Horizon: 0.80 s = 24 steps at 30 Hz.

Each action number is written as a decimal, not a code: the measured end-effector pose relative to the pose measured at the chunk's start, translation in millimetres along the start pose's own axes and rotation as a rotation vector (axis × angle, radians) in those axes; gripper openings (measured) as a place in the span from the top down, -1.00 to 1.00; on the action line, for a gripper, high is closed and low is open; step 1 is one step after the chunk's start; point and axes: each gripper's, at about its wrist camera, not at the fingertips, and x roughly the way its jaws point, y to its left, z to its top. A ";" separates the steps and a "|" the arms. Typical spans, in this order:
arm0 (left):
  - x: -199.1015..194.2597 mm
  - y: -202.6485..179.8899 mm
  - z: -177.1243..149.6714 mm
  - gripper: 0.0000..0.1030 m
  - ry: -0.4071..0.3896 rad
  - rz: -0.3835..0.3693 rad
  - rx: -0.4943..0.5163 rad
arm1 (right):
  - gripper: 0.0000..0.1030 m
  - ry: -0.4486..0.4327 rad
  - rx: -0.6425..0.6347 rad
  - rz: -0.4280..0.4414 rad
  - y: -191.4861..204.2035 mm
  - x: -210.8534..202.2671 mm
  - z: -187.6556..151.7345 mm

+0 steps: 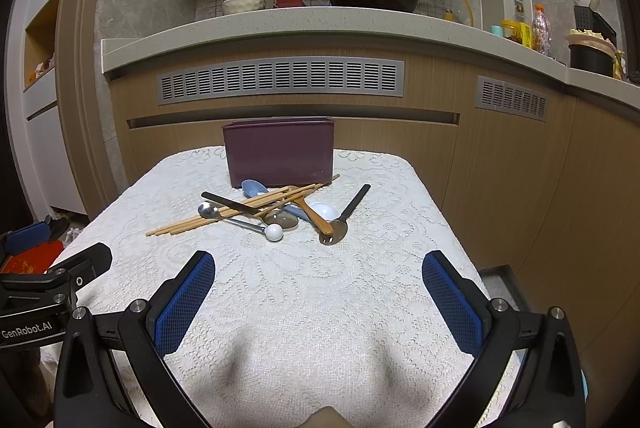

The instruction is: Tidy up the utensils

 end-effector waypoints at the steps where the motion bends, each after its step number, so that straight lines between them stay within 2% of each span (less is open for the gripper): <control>1: 0.3 0.1 0.1 -1.00 0.000 0.000 0.000 | -1.00 0.001 0.000 0.000 0.7 2.4 -1.4; 24: 0.9 0.6 -4.3 -1.00 -0.001 0.002 -0.003 | -1.00 0.004 0.002 0.002 0.3 4.9 -2.4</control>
